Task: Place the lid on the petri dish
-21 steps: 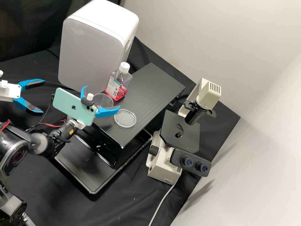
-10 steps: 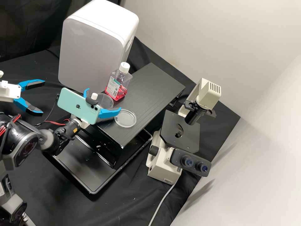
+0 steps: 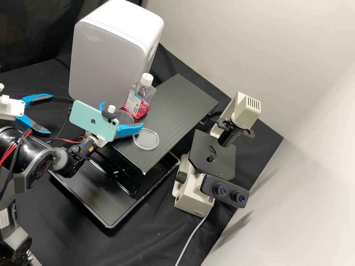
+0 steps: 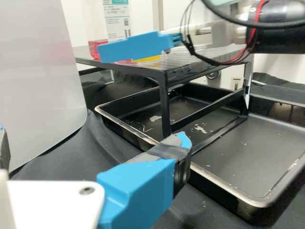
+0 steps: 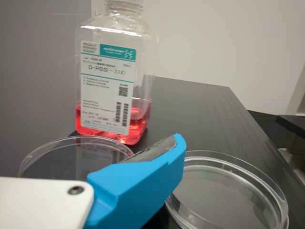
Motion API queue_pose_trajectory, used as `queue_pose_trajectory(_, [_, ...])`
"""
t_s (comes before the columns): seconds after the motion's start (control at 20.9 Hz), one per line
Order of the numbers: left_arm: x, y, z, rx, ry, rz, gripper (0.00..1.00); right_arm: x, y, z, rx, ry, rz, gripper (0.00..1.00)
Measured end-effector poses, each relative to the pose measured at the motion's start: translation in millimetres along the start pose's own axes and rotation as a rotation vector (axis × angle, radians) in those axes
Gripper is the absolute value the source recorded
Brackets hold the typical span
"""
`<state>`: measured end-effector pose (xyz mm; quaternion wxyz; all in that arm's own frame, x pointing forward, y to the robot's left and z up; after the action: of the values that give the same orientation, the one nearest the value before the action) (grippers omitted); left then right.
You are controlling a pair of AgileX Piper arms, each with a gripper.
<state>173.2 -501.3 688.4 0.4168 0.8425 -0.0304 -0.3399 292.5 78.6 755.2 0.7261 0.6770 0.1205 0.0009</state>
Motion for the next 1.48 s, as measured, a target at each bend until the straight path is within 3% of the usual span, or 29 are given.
queue_pose_trajectory(0.48, [0.0,-0.1,0.4,0.002,-0.005,-0.001,1.0,4.1,-3.5,-7.3,-0.04,0.015,-0.014,1.0])
queue_pose_trajectory(0.62, [0.0,-0.1,0.4,0.002,-0.005,-0.001,1.0,-1.6,3.0,-14.1,-0.038,0.035,0.003,1.0])
queue_pose_trajectory(0.91, [0.5,-1.6,-0.1,0.002,-0.003,-0.009,1.0,-10.7,8.7,-14.8,-0.036,0.035,0.019,1.0])
queue_pose_trajectory(1.15, [1.6,-0.6,0.2,0.003,-0.006,-0.004,1.0,-21.3,17.0,-21.1,-0.034,0.058,0.047,1.0])
queue_pose_trajectory(1.48, [3.2,-2.6,-0.1,0.003,-0.006,-0.014,1.0,-28.5,17.6,-21.0,-0.032,0.06,0.049,1.0])
